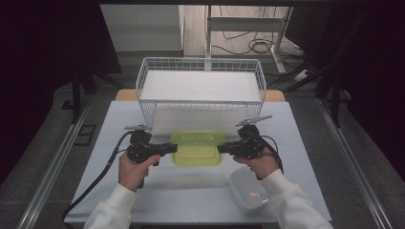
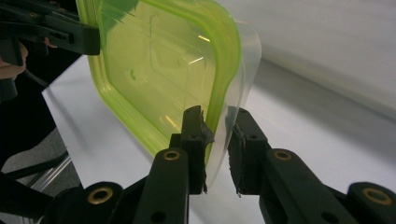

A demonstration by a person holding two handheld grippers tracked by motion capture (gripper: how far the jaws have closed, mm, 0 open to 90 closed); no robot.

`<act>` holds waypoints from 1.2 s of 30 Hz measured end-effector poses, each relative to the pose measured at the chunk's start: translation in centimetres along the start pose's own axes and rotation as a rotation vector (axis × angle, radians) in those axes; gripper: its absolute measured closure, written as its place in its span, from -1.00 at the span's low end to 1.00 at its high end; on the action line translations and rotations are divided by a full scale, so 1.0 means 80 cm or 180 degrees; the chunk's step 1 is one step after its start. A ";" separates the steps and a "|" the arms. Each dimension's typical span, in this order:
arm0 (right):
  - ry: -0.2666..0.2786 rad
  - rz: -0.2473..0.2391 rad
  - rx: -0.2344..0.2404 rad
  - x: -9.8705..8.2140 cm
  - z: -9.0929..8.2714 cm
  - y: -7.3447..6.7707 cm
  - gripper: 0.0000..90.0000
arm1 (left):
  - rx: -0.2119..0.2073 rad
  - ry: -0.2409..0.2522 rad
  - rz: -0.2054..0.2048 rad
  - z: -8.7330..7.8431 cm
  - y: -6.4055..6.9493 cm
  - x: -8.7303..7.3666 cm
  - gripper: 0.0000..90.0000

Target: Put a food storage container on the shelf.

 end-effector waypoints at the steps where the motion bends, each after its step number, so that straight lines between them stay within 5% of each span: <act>1: 0.0022 -0.0019 -0.0004 0.002 -0.003 -0.001 0.70 | -0.0004 0.0012 0.0016 -0.001 0.002 0.001 0.76; 20: 0.0350 -0.0297 -0.0102 0.037 -0.037 -0.012 0.70 | -0.0119 0.0211 0.0189 -0.023 0.023 0.024 0.77; 36: 0.0514 -0.0336 -0.0133 0.069 -0.054 -0.005 0.70 | -0.0113 0.0265 0.0266 -0.035 0.040 0.061 0.77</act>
Point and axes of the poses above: each handheld gripper's, and its own axes: z roughly forward along the jaws, x roughly out of its top, y roughly to its right, the point moved 8 cm from there along z, roughly forward along the jaws, and after that the axes turned 15 degrees about -z, right-handed, at the moved point
